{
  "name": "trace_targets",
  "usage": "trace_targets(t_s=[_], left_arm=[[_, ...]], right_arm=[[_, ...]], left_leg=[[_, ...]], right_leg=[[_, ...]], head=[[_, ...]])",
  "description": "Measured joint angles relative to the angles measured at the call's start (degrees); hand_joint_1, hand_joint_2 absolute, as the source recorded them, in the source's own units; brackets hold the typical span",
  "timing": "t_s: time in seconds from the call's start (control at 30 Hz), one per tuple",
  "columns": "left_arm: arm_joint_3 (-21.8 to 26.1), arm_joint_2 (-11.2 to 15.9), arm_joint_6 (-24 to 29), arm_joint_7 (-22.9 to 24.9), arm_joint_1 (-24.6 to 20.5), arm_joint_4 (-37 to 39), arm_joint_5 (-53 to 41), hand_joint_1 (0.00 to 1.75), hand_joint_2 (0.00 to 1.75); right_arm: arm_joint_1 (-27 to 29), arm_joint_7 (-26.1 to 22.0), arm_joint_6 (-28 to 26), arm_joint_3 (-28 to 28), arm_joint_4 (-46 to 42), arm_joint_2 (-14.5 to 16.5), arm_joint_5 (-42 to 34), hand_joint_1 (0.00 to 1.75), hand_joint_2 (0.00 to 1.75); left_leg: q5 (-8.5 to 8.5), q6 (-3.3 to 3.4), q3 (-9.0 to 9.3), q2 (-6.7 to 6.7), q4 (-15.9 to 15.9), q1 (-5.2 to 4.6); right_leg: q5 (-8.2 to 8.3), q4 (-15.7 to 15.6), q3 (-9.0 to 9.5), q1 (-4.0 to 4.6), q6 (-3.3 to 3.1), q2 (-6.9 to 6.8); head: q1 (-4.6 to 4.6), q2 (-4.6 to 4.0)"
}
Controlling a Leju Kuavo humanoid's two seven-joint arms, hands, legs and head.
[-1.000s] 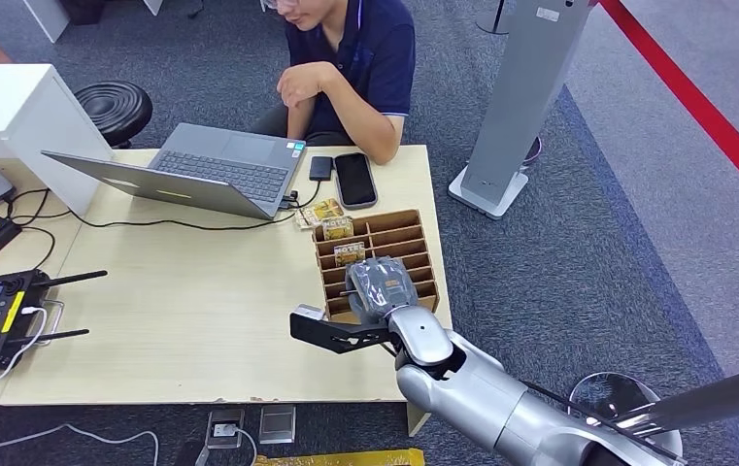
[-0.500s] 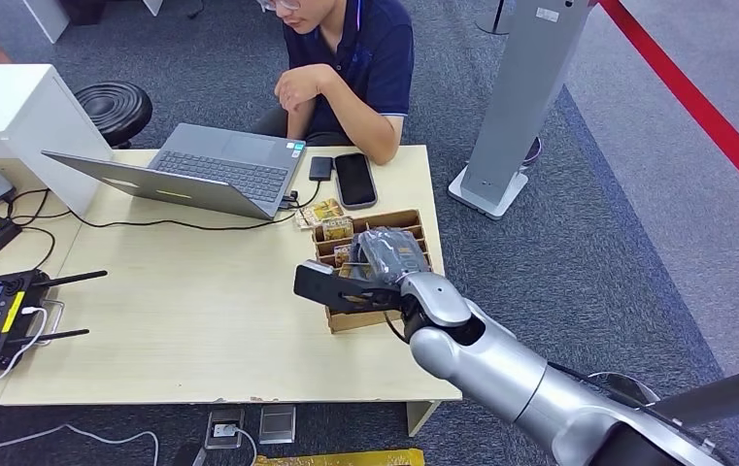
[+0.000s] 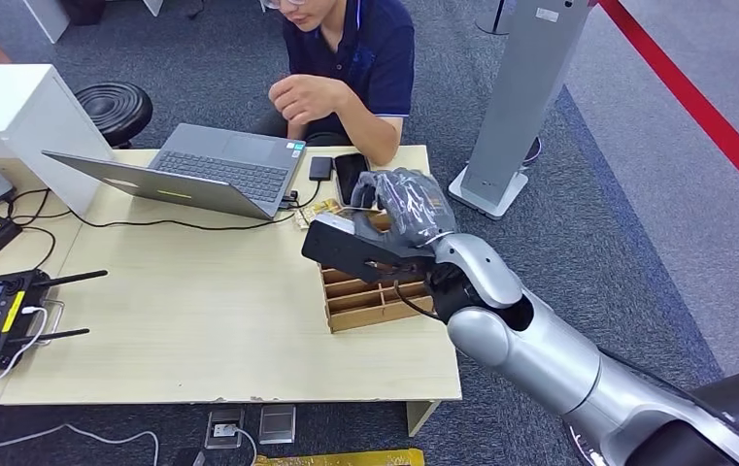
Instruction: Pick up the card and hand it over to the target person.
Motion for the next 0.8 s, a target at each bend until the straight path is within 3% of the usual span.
trace_targets(t_s=[0.13, 0.3, 0.8], left_arm=[[-0.60, -0.41, -0.13, 0.24, -0.78, 0.05, -0.43, 0.00, 1.75], [-0.49, -0.36, 0.09, 0.23, -0.72, 0.13, -0.16, 0.00, 1.75], [-0.38, 0.34, -0.27, -0.48, -0.08, 0.20, 0.18, 0.00, 1.75]], right_arm=[[-0.56, -4.09, -10.40, -1.11, 10.65, 3.13, 5.76, 1.40, 1.75], [-0.78, -5.94, -15.68, -2.06, 14.79, 4.59, 6.69, 1.40, 1.75], [-2.03, -5.21, -16.80, -0.25, 16.82, 5.74, 7.50, 1.40, 1.75]], left_leg=[[-0.02, 0.01, 0.05, 0.01, -0.01, 0.00], [-0.05, 0.01, 0.01, 0.00, 0.03, 0.00], [-0.08, 0.01, -0.08, -0.02, 0.10, 0.00]], right_leg=[[-0.02, -0.01, 0.06, 0.00, 0.01, 0.01], [-0.04, 0.03, 0.05, 0.00, 0.01, 0.01], [-0.07, 0.10, -0.04, 0.00, 0.02, -0.02]], head=[[0.00, 0.00], [0.00, 0.00], [0.00, 0.00]])
